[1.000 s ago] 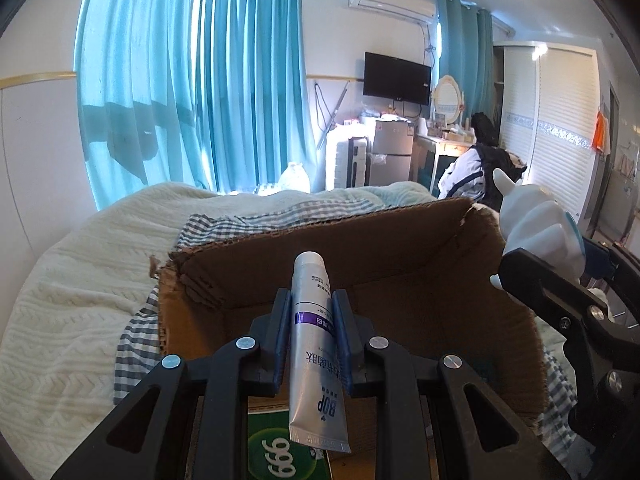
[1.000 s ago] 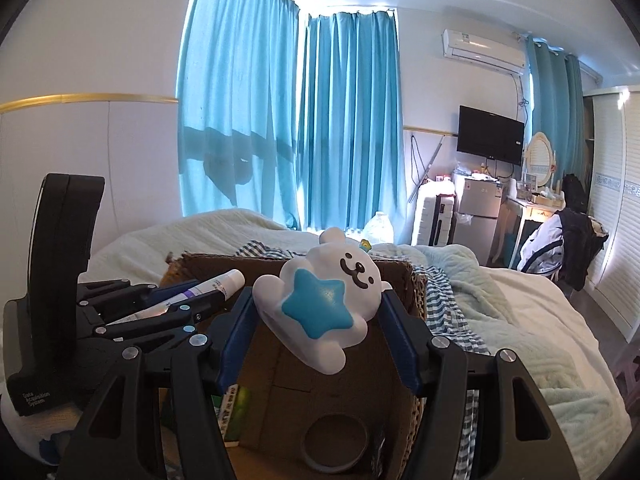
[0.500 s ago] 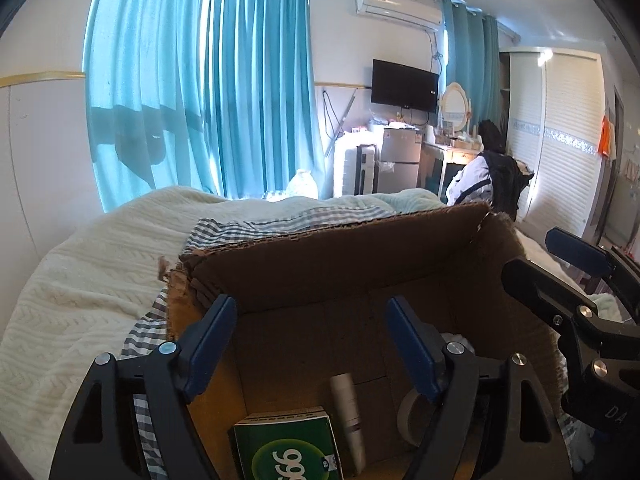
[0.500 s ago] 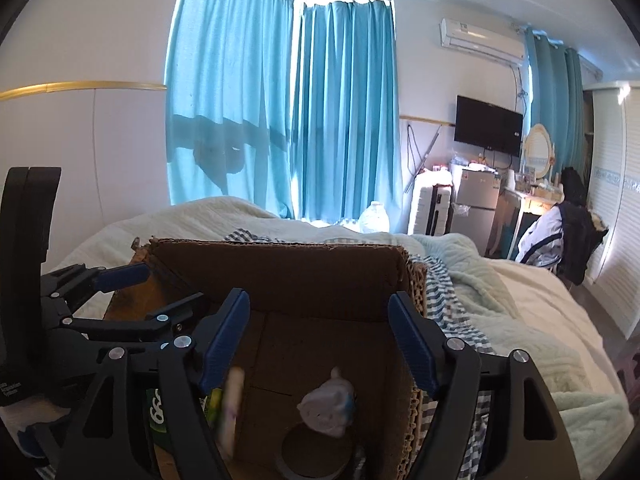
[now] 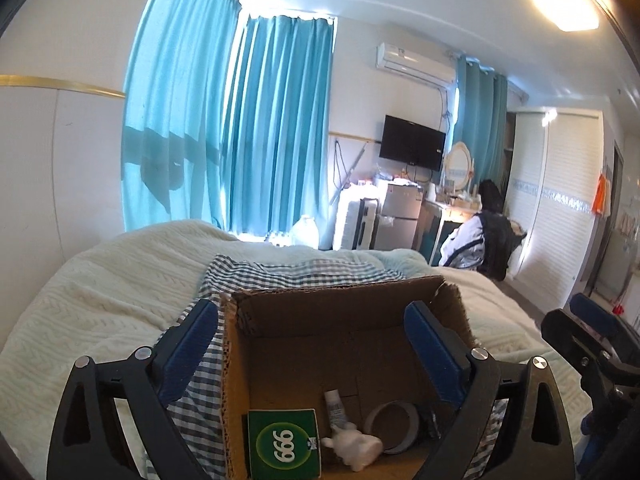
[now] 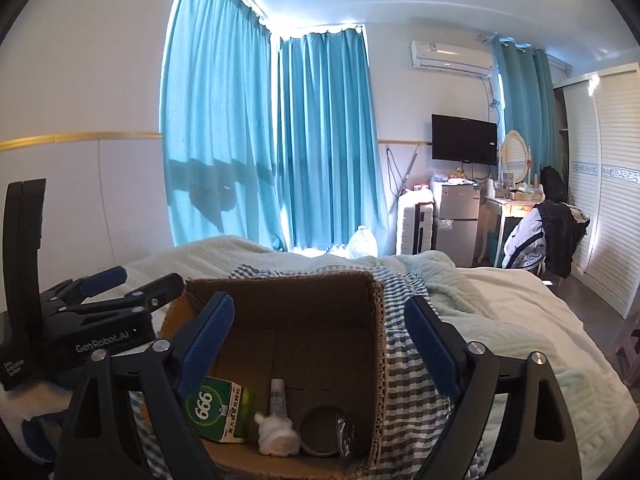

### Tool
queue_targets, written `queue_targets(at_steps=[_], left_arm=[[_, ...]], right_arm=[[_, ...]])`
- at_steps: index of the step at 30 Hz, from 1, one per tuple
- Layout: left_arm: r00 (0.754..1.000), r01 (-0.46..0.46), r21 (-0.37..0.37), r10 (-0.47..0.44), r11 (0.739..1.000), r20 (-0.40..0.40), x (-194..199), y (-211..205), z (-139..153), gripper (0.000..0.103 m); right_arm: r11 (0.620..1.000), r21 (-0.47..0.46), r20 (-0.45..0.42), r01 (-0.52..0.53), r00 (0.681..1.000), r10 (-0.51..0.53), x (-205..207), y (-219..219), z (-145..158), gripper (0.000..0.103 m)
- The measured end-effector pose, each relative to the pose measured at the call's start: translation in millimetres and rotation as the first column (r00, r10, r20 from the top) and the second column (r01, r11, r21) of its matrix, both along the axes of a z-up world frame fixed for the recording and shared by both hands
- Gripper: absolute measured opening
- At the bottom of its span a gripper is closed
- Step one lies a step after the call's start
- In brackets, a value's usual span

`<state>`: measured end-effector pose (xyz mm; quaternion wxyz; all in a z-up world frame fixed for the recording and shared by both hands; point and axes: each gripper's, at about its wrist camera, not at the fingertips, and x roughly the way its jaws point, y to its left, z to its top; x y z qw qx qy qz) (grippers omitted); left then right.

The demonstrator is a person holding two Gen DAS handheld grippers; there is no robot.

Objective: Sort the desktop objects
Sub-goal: 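Release the bear toy and toothpaste tube into the cardboard box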

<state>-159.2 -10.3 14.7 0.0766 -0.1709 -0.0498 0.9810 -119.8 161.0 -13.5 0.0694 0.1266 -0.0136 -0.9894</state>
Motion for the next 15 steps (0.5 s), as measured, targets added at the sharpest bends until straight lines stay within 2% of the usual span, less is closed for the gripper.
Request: queue_targets(at_steps=[4, 7, 11, 15], left_arm=[[0.999, -0.036, -0.008, 0.036, 0.999, -0.039, 26, -5, 12, 0.103], [0.998, -0.055, -0.006, 0.055, 0.998, -0.027, 40, -9, 15, 0.103], [0.997, -0.075, 0.010, 0.075, 0.997, -0.021, 56, -13, 16, 0.103], [0.994, -0.096, -0.013, 0.095, 0.995, -0.060, 77, -10, 16, 0.103]], right_arm=[[1.000, -0.012, -0.018, 0.014, 1.000, -0.014, 23, 4, 12, 0.098], [1.000, -0.004, -0.025, 0.023, 0.999, -0.023, 43, 4, 18, 0.103], [0.999, -0.006, -0.034, 0.046, 0.998, -0.046, 69, 9, 22, 0.103], [0.998, -0.003, -0.031, 0.069, 0.997, -0.069, 89, 13, 21, 0.103]])
